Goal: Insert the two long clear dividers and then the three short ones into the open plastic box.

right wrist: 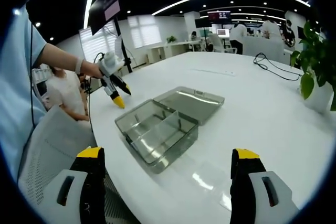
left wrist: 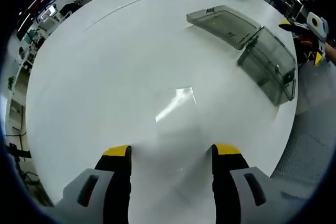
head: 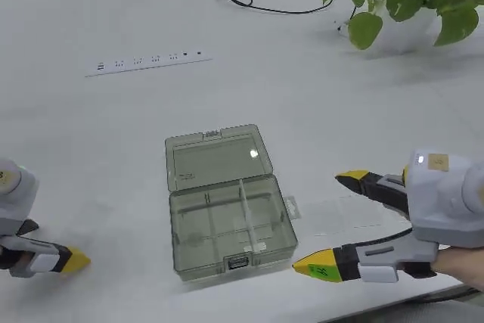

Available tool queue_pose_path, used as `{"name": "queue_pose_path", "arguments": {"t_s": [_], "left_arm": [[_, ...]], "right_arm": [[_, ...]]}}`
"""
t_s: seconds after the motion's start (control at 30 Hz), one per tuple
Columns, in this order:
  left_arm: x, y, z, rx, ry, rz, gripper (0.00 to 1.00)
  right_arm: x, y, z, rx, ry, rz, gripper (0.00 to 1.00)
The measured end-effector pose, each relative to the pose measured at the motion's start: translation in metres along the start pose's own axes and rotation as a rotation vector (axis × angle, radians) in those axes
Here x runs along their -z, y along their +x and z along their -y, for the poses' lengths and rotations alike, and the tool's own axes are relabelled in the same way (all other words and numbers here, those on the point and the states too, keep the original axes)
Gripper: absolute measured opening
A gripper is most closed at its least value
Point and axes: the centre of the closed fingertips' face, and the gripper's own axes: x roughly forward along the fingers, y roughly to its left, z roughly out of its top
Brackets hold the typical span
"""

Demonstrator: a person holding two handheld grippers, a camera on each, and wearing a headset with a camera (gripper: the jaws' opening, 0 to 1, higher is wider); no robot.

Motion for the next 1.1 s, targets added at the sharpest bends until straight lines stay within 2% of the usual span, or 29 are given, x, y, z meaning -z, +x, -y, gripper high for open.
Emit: {"name": "queue_pose_path", "arguments": {"t_s": [0.23, 0.43, 0.67, 1.1], "left_arm": [[0.001, -0.002, 0.003, 0.011, 0.033, -0.048, 0.40], [0.004, -0.003, 0.005, 0.011, 0.034, -0.069, 0.32], [0.005, -0.003, 0.005, 0.011, 0.039, -0.087, 0.32], [0.003, -0.004, 0.005, 0.012, 0.005, -0.082, 0.30]], "right_arm": [[-0.002, 0.004, -0.005, -0.006, 0.002, 0.004, 1.00], [0.002, 0.003, -0.009, -0.011, 0.005, -0.005, 1.00], [0.005, -0.001, -0.009, -0.009, 0.012, -0.009, 1.00], [0.003, 0.003, -0.018, -0.035, 0.030, -0.003, 1.00]]}}
